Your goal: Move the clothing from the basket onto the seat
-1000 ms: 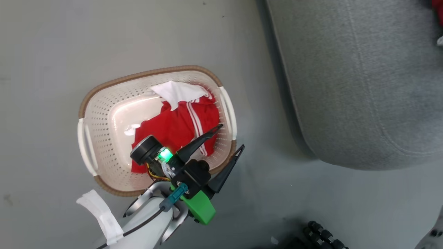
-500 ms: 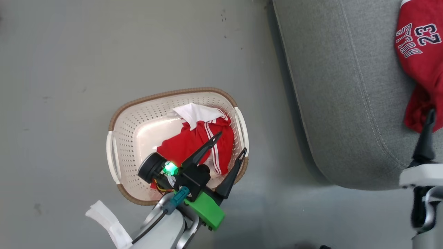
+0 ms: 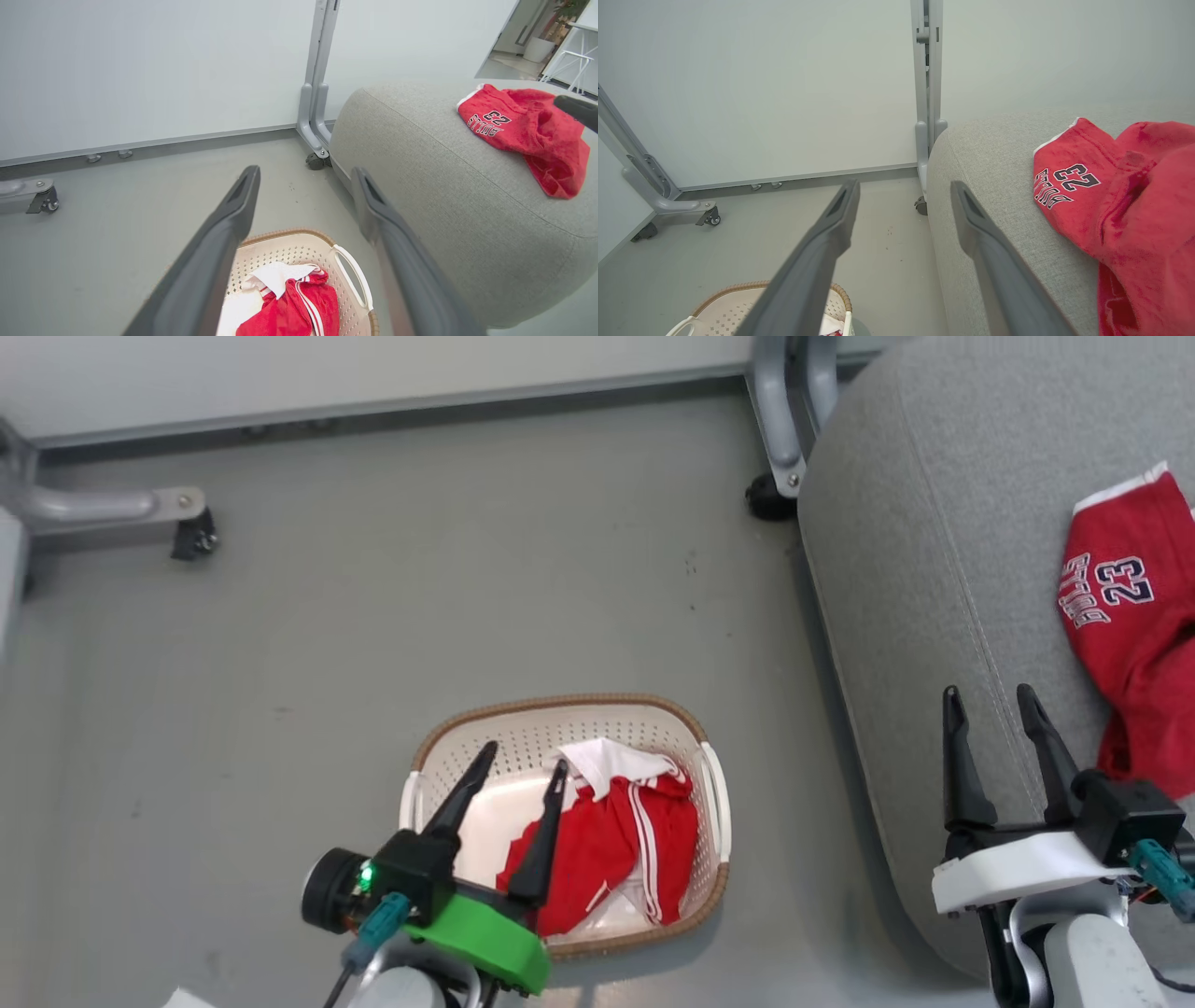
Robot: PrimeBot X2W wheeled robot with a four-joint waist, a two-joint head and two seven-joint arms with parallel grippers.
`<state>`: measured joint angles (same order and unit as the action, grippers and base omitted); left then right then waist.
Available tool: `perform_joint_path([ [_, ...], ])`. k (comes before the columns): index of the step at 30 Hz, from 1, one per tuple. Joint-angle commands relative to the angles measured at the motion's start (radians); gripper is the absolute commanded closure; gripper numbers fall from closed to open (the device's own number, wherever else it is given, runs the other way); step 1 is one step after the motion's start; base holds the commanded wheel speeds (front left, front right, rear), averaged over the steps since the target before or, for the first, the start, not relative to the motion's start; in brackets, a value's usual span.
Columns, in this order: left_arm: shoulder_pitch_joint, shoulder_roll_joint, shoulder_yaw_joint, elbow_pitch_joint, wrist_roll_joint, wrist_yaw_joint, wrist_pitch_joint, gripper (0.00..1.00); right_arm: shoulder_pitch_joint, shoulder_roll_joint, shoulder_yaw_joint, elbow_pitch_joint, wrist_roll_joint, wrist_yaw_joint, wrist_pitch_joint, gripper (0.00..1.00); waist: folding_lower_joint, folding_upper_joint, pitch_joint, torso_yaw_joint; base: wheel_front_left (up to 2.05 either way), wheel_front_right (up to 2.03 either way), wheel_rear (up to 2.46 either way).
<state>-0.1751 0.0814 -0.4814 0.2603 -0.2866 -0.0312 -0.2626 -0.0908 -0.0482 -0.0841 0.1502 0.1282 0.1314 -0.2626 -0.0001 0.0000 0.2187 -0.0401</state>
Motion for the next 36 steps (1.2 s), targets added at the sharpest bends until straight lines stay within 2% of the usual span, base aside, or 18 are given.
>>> perform_joint_path([
  [1,0.037,-0.001,0.027,-0.015,0.011,0.010,-0.003,0.00,0.034,-0.004,0.006,-0.009,-0.004,-0.001,-0.003,0.00,0.0001,0.0000,-0.163,0.116,0.00,0.00,0.00],
  [9,0.170,-0.022,0.184,-0.126,0.043,0.032,-0.002,0.00,0.141,-0.004,0.011,-0.077,0.006,-0.001,-0.003,0.00,0.0001,0.0000,-0.270,0.153,0.00,0.00,0.00],
  [17,0.302,-0.029,0.278,-0.205,0.065,0.036,-0.002,0.00,0.261,-0.004,0.021,-0.092,0.021,-0.001,-0.003,0.00,0.0001,0.0000,-0.328,0.140,0.00,0.00,0.00],
  [24,0.372,-0.030,0.294,-0.189,0.116,0.004,-0.002,0.00,0.313,-0.004,0.054,-0.075,0.020,-0.001,-0.003,0.00,0.0001,0.0000,-0.347,0.126,0.00,0.00,0.00],
  [36,0.361,-0.031,0.289,-0.166,0.123,-0.012,-0.002,0.00,0.308,-0.004,0.069,-0.054,0.023,-0.001,-0.003,0.00,0.0001,0.0000,-0.362,0.124,0.00,0.00,0.00],
])
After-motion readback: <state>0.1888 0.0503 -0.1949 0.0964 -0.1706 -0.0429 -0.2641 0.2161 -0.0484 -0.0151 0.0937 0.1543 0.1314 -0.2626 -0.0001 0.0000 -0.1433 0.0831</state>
